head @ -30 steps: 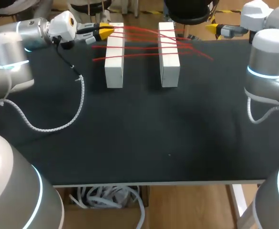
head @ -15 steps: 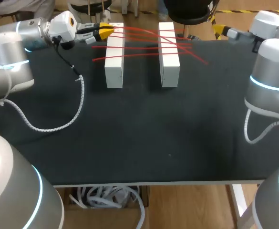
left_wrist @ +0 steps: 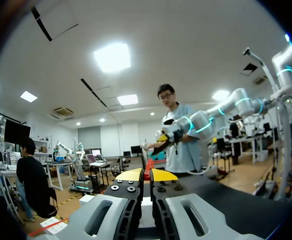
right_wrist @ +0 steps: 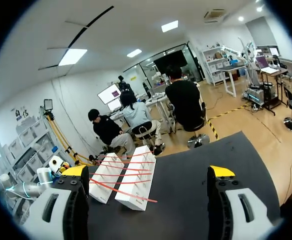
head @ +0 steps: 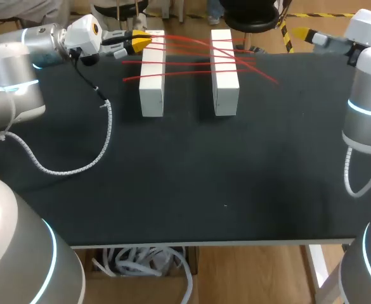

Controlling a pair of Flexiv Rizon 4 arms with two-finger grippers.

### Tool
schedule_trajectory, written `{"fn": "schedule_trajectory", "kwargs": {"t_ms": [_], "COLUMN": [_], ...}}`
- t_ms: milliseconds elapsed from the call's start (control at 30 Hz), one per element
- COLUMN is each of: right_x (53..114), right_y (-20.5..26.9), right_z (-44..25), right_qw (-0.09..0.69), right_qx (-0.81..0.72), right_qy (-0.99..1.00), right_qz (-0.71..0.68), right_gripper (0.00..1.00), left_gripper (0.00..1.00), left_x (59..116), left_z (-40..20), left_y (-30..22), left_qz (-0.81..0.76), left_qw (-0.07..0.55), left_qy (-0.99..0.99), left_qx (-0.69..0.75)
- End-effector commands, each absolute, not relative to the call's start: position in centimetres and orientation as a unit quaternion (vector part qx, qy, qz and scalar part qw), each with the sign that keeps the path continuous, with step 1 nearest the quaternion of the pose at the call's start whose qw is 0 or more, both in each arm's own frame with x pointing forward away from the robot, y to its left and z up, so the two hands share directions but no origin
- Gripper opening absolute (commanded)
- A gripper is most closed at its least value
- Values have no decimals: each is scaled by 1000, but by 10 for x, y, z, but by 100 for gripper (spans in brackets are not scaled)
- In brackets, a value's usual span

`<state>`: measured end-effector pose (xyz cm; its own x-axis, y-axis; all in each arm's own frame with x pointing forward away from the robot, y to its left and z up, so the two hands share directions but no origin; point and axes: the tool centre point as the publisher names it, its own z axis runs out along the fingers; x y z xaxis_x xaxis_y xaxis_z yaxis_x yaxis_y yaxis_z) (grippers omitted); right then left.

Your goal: Grab the tape and strap the tape.

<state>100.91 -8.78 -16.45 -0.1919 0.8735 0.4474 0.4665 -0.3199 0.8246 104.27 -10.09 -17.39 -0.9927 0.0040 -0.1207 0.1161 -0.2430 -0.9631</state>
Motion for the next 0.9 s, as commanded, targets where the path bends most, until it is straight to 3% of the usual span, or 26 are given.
{"fn": "schedule_trajectory", "kwargs": {"t_ms": [33,333,600,900], "right_x": [1009,1009,991,980], "right_y": [-90,-90,-83,-73], "right_z": [-162,-162,-172,-157], "right_qw": [177,177,60,-58], "right_qx": [610,610,791,873], "right_qy": [561,561,430,302], "right_qz": [531,531,431,379], "right_gripper": [100,100,100,100], "left_gripper": [0,0,0,0], "left_x": [1044,1044,1044,1044], "left_z": [-176,-176,-176,-176], "left_y": [-101,-101,-101,-101], "left_qz": [-788,-788,-788,-788], "left_qw": [35,35,35,35], "left_qy": [612,612,612,612], "left_qx": [51,51,51,51]}}
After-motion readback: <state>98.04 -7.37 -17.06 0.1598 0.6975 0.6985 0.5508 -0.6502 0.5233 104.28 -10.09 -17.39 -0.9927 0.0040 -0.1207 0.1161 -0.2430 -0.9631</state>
